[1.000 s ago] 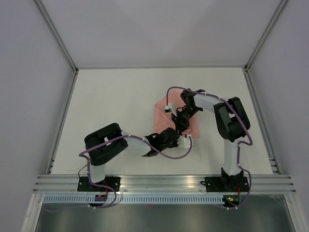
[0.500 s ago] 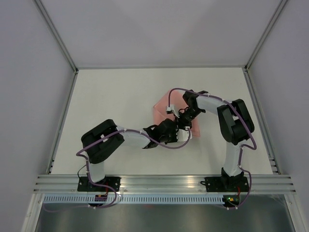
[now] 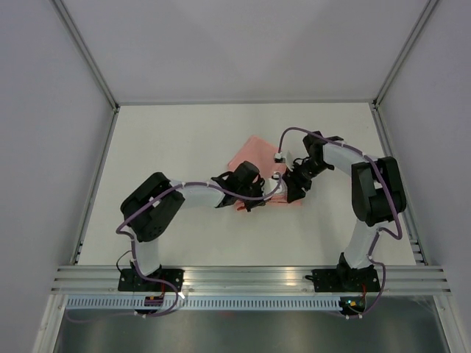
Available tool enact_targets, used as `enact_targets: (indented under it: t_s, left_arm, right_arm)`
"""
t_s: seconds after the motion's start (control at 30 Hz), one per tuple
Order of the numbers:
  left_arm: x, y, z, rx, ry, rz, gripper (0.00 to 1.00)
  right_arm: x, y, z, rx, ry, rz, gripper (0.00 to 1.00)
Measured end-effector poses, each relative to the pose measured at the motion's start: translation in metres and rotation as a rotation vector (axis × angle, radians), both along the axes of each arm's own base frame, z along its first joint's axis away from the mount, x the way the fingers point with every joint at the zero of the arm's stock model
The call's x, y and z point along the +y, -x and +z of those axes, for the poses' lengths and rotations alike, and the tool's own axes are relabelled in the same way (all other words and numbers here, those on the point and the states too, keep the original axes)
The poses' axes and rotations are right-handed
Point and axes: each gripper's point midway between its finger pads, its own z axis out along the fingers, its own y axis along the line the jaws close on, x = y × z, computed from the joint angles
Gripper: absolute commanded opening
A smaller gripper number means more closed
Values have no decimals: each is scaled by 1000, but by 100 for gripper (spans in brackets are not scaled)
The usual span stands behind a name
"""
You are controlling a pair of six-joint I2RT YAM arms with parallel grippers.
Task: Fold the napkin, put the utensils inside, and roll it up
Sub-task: Roll the napkin at the center of the board.
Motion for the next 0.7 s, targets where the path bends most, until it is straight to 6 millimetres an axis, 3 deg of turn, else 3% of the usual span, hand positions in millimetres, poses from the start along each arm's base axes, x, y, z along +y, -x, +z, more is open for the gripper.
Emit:
enact_targets:
  t_s: [0.2, 0.37, 0.7]
  left_arm:
    - [4, -4, 0, 193, 46, -4, 2]
    - [7, -5, 0, 364, 106, -12, 2]
    - [10, -8, -3, 716, 227, -40, 2]
  right_arm:
    - [-18, -9, 19, -141, -22, -81, 60]
    - [-21, -1, 35, -287, -49, -95, 62]
    - [-5, 16, 48, -552, -71, 1, 63]
